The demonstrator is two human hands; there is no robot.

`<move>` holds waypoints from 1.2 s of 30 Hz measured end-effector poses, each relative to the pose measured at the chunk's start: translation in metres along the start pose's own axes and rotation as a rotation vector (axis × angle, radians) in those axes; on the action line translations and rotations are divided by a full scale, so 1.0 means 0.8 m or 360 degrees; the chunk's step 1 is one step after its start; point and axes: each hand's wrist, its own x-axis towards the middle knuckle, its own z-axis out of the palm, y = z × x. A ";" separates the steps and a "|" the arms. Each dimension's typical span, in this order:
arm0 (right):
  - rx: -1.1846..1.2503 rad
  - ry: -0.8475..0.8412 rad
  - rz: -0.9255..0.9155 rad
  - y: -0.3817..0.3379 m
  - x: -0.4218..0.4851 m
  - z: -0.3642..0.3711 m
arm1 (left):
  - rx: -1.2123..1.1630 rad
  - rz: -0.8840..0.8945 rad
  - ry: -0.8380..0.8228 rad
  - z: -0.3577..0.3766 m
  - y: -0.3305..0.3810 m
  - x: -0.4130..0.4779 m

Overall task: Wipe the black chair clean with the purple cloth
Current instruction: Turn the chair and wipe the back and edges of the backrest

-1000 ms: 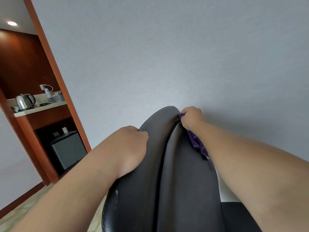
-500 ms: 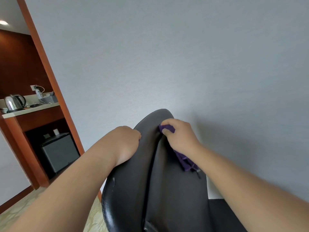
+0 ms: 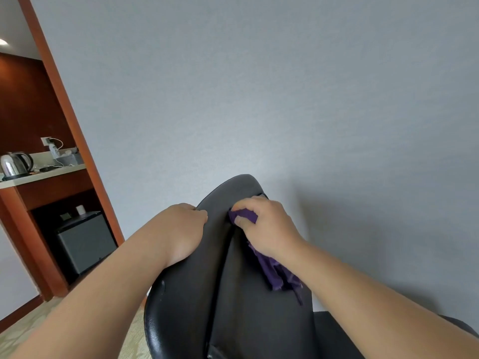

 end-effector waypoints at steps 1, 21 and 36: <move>-0.0031 0.0022 0.0047 0.009 0.016 0.004 | 0.0005 0.0004 0.0004 0.000 -0.001 0.001; -0.0302 0.0011 0.0627 0.116 0.152 0.027 | -0.0016 -0.0101 -0.0018 -0.001 -0.001 0.007; -0.0191 -0.0200 0.0114 -0.011 0.034 -0.010 | -0.0254 -0.0254 0.0036 -0.004 0.001 -0.005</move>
